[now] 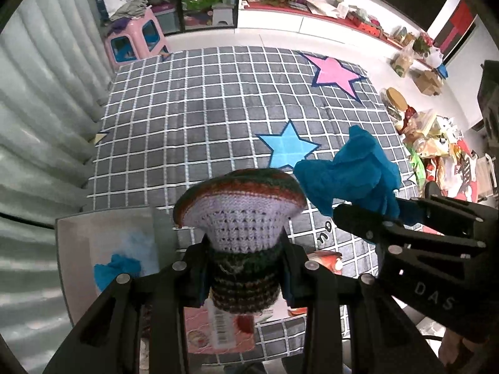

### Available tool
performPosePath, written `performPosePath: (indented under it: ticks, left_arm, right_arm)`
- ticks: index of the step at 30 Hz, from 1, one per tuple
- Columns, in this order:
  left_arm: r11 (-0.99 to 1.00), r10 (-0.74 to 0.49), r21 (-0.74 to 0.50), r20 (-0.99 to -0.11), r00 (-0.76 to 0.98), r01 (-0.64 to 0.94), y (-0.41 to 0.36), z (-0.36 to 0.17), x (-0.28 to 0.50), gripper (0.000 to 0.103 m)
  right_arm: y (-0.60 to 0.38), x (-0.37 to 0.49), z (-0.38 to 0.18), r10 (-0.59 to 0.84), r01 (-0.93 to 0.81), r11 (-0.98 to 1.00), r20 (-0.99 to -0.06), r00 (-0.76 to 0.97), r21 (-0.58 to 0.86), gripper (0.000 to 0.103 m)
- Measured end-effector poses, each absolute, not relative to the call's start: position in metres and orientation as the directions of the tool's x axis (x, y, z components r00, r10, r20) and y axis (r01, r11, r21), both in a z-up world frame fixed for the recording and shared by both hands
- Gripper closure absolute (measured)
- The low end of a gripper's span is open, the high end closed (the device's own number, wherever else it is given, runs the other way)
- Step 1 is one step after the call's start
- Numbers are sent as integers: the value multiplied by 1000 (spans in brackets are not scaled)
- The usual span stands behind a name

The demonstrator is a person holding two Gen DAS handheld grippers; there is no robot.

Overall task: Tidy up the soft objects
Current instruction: 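Lift the knit cupcake and blue tissue and carry both over the white box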

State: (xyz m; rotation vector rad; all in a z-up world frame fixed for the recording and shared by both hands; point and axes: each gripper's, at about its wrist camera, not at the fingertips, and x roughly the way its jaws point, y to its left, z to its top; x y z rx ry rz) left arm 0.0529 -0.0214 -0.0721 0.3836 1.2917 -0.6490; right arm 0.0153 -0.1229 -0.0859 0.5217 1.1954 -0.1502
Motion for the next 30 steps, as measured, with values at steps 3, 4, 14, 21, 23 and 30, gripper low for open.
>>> performPosePath:
  ticks: [3,4,14,21,23,30]
  left_arm:
    - [775,-234,-92,-961,149,626,-7,-66,54,65]
    - [778,-235,-92,-960,152,622,-2,-64,55,65]
    - [817,-224,-88,-959,173,569,58,-57,54,65]
    - [861,-210,-85,-957,198,502,101,-54,58,65]
    - [872,-202,-81,-958,204,483,113,-55,60,65]
    - [909,-173,-73,-962,211,409,154,-61,64,65]
  right_arm:
    - [-110,18,-79,157,362,882,-912,378,302,68]
    - [-104,19,-77,158,354,886,-912,379,301,68]
    - [-53,26,-66,180,270,918,-910,374,292,68]
    - [-14,37,-60,199,195,939,-909,365,284,68]
    - [-3,42,-57,204,172,944,-909,363,281,68]
    - [35,57,-57,221,88,960,-913,344,266,68]
